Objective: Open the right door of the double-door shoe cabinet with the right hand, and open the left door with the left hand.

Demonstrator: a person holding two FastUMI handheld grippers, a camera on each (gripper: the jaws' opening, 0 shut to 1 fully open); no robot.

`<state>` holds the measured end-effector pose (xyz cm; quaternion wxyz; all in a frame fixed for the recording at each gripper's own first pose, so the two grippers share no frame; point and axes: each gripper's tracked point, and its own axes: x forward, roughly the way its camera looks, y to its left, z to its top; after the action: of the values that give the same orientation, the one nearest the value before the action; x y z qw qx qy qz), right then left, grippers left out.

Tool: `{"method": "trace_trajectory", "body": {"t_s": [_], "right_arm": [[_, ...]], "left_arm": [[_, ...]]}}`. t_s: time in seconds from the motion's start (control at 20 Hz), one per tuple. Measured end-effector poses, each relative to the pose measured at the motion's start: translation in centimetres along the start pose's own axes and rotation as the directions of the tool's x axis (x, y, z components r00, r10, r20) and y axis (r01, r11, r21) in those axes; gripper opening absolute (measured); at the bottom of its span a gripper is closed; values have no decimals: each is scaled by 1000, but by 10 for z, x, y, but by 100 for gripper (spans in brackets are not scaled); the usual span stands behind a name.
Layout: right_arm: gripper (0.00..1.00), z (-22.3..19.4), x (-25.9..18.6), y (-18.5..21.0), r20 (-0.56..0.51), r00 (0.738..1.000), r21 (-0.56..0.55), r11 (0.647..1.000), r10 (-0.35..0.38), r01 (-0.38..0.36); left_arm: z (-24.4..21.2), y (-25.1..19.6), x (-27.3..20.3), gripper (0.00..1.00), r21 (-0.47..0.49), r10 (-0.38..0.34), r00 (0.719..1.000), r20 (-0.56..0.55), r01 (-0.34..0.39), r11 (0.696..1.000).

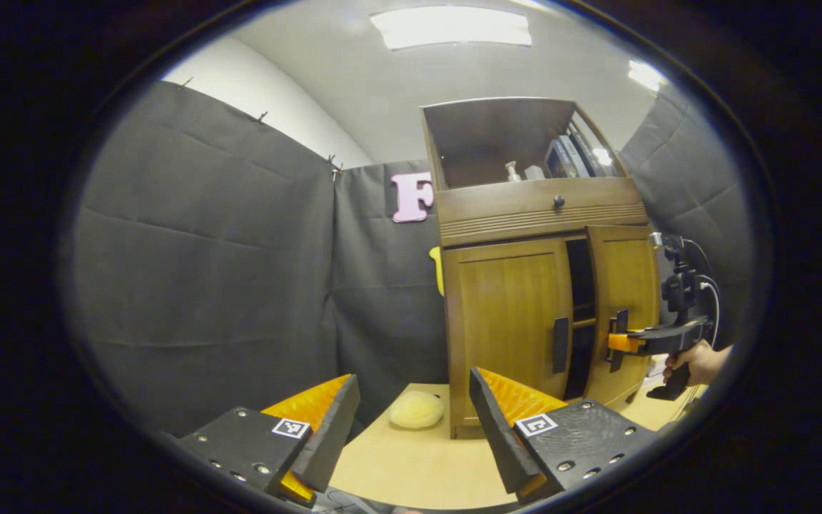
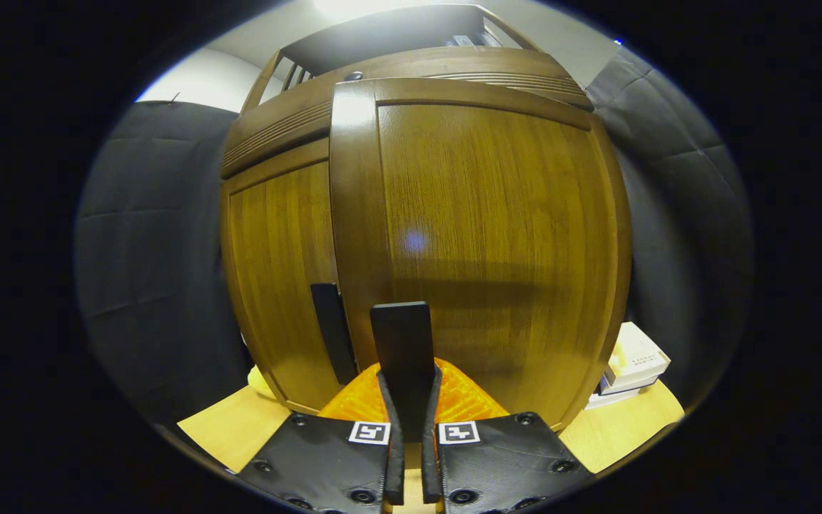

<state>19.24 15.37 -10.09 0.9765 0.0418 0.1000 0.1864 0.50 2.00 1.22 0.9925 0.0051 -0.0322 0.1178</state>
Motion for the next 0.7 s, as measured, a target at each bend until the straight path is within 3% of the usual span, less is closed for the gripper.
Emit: {"method": "trace_trajectory", "body": {"t_s": [0.7], "right_arm": [[11, -6, -81, -39, -8, 999, 6, 999, -32, 32]], "left_arm": [[6, -13, -7, 90, -16, -186, 982, 34, 187, 982]]}}
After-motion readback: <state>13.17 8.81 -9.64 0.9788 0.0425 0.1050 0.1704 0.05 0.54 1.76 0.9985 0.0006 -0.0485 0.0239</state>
